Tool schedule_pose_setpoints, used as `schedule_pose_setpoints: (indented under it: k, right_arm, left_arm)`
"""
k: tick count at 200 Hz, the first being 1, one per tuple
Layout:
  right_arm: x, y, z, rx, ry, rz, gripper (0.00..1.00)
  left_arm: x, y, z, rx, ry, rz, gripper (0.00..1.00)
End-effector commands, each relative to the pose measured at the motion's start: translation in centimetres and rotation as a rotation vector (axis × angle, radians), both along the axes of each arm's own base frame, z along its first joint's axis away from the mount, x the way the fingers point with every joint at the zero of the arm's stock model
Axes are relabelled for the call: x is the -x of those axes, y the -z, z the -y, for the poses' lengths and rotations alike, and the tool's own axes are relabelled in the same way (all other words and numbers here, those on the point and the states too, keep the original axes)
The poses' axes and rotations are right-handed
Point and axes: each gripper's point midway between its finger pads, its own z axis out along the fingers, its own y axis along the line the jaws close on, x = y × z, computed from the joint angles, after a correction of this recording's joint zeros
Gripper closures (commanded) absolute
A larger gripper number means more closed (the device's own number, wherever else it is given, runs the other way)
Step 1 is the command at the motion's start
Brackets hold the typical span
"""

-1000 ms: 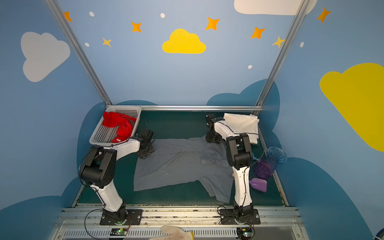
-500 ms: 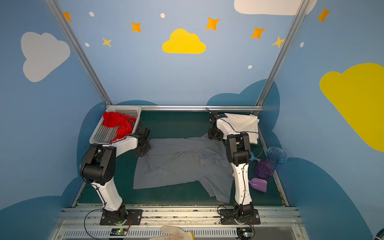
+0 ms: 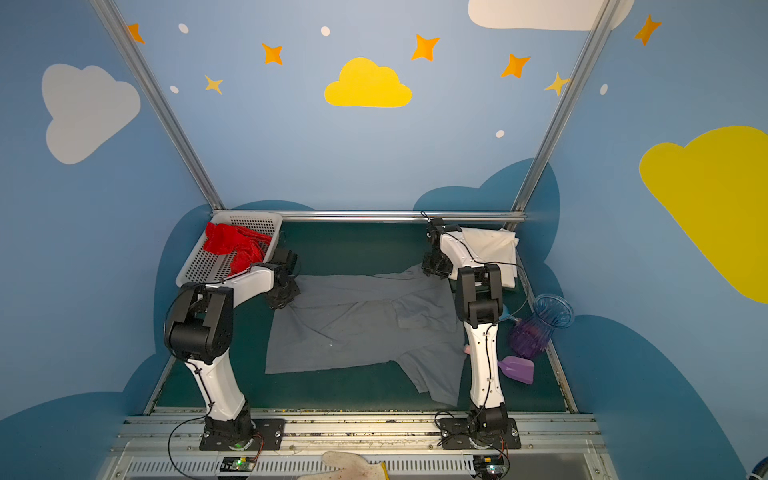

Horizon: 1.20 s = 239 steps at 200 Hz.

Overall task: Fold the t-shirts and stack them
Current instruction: 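Pull both held corners of the grey shirt toward the robot with both grippers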

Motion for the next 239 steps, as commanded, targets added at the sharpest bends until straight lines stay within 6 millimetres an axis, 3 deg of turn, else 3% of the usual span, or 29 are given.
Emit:
schedule_pose_setpoints:
  k: [1, 26, 76, 97, 114, 135, 162, 186, 196, 215, 239]
  right_arm:
    - [-0.6, 0.1, 1.1, 0.014, 0.015, -0.009, 0.54]
    - [-1.3, -0.3, 1.2, 0.008, 0.020, 0.007, 0.54]
    - [-1.5, -2.4, 0.6, -0.032, 0.019, 0.047, 0.55]
    - [-0.9, -4.1, 0.3, -0.063, 0.023, 0.091, 0.48]
    - [0.0, -5.7, 0.4, -0.088, 0.044, 0.130, 0.42]
    - [1.3, -7.8, 0.3, -0.118, 0.060, 0.178, 0.38]
    - [3.2, -9.9, 0.2, -0.154, 0.071, 0.217, 0.34]
    - [5.2, -10.7, 0.4, -0.159, 0.086, 0.219, 0.29]
    - [6.0, -10.9, 0.4, -0.165, 0.083, 0.219, 0.26]
    - [8.0, -11.1, 0.6, -0.156, 0.080, 0.204, 0.23]
    - [11.5, -10.6, 1.5, -0.119, 0.092, 0.161, 0.18]
  left_arm:
    - [2.1, 2.0, -2.7, -0.070, -0.040, -0.112, 0.96]
    - [1.9, 2.0, -3.1, -0.077, -0.045, -0.115, 0.96]
    - [1.2, 2.5, -1.8, -0.024, 0.004, -0.129, 0.96]
    - [1.2, 2.2, -1.3, -0.012, 0.019, -0.115, 0.86]
    - [1.3, 1.5, -0.8, 0.004, 0.025, -0.083, 0.66]
    - [1.7, 0.5, 0.0, 0.018, 0.034, -0.051, 0.52]
    - [2.5, -0.4, 1.4, 0.049, 0.053, -0.018, 0.46]
    - [3.0, -1.5, 3.0, 0.089, 0.086, 0.026, 0.45]
    - [3.2, -2.0, 3.6, 0.102, 0.098, 0.041, 0.37]
    - [3.7, -3.3, 4.5, 0.132, 0.115, 0.077, 0.29]
    - [5.1, -5.3, 5.4, 0.141, 0.141, 0.134, 0.12]
